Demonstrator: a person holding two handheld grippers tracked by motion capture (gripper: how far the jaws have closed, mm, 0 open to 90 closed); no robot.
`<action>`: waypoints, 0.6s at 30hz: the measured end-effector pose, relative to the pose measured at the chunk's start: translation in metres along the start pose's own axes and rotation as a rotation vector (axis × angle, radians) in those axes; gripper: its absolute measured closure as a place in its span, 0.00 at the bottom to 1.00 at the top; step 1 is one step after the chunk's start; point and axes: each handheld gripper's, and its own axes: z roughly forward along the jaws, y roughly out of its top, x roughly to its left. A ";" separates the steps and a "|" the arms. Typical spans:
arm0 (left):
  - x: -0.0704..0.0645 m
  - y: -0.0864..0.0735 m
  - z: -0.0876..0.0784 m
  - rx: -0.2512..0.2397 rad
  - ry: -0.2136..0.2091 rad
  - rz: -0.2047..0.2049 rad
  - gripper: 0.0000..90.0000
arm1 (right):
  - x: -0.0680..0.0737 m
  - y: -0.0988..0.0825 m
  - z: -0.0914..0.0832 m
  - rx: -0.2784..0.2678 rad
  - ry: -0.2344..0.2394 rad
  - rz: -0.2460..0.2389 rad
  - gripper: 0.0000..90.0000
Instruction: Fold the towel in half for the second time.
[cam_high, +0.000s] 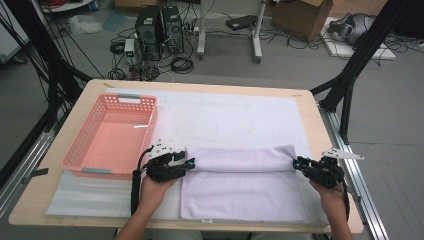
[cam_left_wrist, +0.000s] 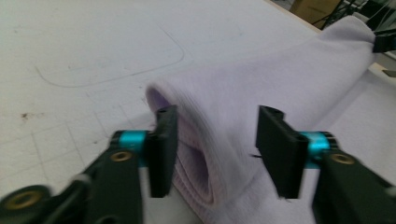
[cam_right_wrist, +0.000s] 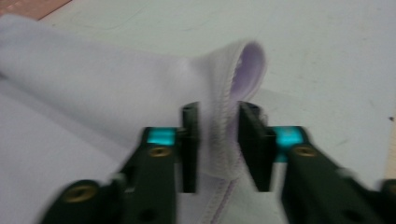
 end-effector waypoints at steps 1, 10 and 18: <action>0.002 0.002 0.001 -0.009 0.015 -0.005 0.44 | 0.000 0.002 -0.001 -0.007 -0.009 0.013 0.62; 0.017 0.015 0.032 0.060 -0.031 -0.081 0.58 | -0.001 0.044 0.035 0.090 -0.092 -0.053 0.46; 0.008 0.008 0.012 0.006 -0.095 -0.013 0.90 | 0.007 0.035 0.026 0.068 -0.051 -0.093 0.92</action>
